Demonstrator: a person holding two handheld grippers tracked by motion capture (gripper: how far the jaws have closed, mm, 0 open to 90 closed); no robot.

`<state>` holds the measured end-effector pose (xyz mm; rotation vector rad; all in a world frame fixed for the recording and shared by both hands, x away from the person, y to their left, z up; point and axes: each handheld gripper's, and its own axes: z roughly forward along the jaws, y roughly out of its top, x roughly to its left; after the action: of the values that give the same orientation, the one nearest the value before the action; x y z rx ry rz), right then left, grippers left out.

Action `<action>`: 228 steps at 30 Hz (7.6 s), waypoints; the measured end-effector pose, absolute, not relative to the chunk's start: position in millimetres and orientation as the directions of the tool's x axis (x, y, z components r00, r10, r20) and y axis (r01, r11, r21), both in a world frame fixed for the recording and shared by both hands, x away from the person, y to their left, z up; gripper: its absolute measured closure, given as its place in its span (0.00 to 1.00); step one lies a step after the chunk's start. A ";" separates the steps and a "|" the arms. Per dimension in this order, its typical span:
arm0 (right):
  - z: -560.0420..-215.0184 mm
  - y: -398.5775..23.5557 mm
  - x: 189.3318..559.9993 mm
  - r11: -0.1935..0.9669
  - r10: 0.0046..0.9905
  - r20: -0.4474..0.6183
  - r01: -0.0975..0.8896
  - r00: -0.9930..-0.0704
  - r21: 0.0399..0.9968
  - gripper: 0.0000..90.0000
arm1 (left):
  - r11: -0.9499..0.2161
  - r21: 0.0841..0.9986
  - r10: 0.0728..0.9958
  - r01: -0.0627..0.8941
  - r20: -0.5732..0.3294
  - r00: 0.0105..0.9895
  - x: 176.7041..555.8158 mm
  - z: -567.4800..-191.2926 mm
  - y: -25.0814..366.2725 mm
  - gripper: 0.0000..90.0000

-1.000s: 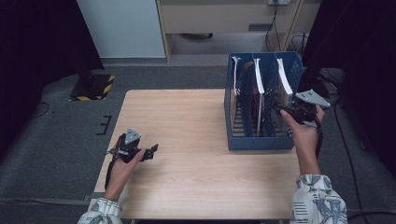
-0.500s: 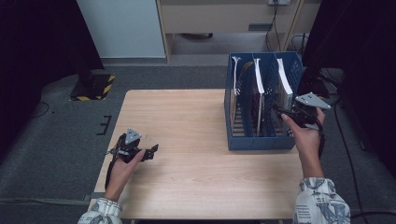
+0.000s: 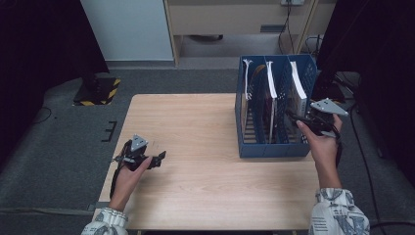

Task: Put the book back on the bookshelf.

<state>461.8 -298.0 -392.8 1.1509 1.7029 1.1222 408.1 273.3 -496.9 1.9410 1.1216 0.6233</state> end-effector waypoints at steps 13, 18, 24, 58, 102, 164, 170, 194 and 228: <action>-392.4 -299.3 452.6 0.207 0.947 -0.121 0.276 -0.299 0.939 0.21 | -0.291 0.829 0.874 0.478 0.026 0.486 407.9 -495.7 272.9 0.08; -394.4 -300.3 448.6 0.207 0.947 -0.119 0.284 -0.297 0.936 0.20 | -0.288 0.830 0.874 0.478 0.025 0.485 407.9 -495.5 273.3 0.08; -398.4 -298.9 443.1 0.220 0.945 -0.130 0.290 -0.302 0.931 0.19 | -0.290 0.829 0.873 0.477 0.026 0.486 408.0 -495.5 272.7 0.08; -410.6 -291.9 403.9 0.179 0.937 -0.061 0.322 -0.343 0.930 0.09 | -0.298 0.826 0.868 0.478 0.027 0.496 408.6 -495.3 272.6 0.07; -443.4 -245.0 361.5 0.306 0.868 -0.086 0.390 -0.489 0.868 0.11 | -0.339 0.785 0.859 0.519 0.033 0.511 410.9 -508.9 266.6 0.05; -468.2 -116.7 371.3 0.494 0.649 -0.059 0.361 -0.758 0.791 0.11 | -0.390 0.731 0.850 0.560 0.051 0.525 413.1 -522.2 259.9 0.05; -477.0 -102.3 376.4 0.518 0.627 -0.055 0.363 -0.777 0.774 0.10 | -0.394 0.727 0.849 0.562 0.053 0.526 413.1 -522.7 259.6 0.05; -505.3 -65.0 414.7 0.502 0.650 0.003 0.432 -0.760 0.749 0.11 | -0.386 0.714 0.857 0.584 0.044 0.513 414.5 -526.2 261.5 0.05; -539.6 -46.2 417.5 0.517 0.676 0.004 0.477 -0.737 0.711 0.04 | -0.399 0.700 0.853 0.592 0.047 0.520 415.1 -529.2 260.2 0.05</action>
<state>417.5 -46.2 -539.6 0.9695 2.4870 1.0397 415.1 260.2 -529.2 2.1322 1.1708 0.5369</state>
